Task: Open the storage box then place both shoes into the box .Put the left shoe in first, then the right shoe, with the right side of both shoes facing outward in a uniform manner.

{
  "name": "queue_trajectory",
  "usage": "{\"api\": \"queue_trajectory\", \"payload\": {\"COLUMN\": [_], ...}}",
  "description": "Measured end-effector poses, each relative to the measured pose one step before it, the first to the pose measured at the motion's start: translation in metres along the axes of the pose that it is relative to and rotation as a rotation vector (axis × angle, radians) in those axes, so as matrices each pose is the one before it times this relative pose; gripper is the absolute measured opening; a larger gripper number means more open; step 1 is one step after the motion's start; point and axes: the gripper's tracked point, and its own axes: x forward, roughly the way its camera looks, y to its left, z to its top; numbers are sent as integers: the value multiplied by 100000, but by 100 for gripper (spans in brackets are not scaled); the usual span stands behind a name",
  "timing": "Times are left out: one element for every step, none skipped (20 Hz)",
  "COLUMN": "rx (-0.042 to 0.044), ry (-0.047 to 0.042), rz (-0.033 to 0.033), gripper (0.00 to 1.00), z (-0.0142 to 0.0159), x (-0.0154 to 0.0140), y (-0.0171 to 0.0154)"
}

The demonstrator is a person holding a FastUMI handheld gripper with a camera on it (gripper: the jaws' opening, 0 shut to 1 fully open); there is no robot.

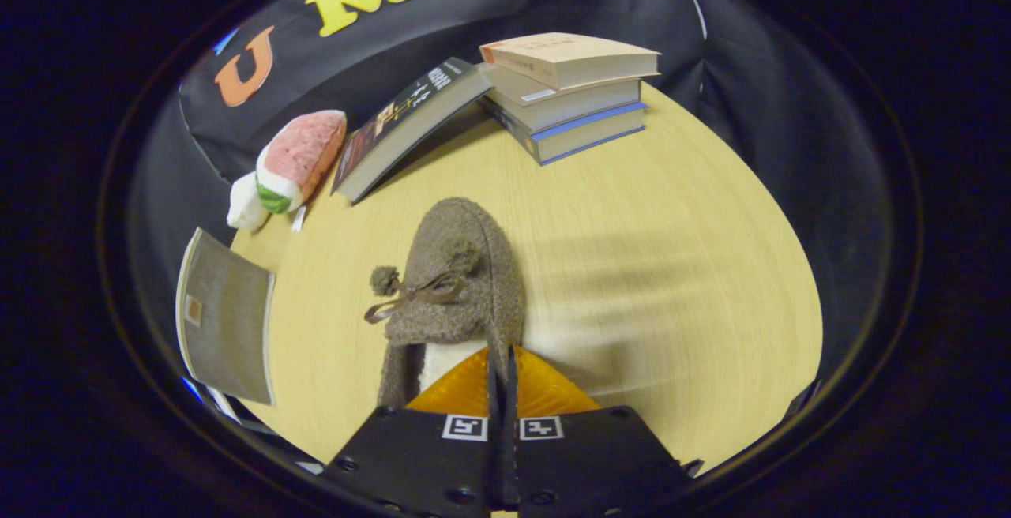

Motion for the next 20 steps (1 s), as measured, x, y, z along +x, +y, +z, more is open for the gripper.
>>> {"api": "queue_trajectory", "payload": {"rx": [2822,3910,4008,3753,2825,1824,1165,1021,766,618,253,17,-17,-70,-113,-87,98,0,-92,-425], "ry": [685,1037,1635,844,304,-218,-661,-862,-1026,-1512,-1840,-2156,-2495,-2438,-2253,-2031,-1882,-1341,-1433,-1146], "rz": [622,1575,1783,1566,1009,507,315,299,481,315,125,55,134,406,592,722,1020,1143,1509,1335], "gripper": [0,0,0,0,0,0,0,0,0,0,0,0,0,0,0,0,0,0,0,0], "z": [-71,-134,-384,-390,-321,-245,-194,-175,-81,65,120,247,281,323,263,153,186,30,-152,-196], "x": [-209,-302,-437,-479,-588,-603,-715,-820,-854,-939,-934,-1023,-973,-992,-773,-813,-767,-547,-504,-380], "y": [160,390,507,500,464,526,583,730,884,974,1112,1295,1366,1660,1812,1972,2257,2001,2296,2277]}}
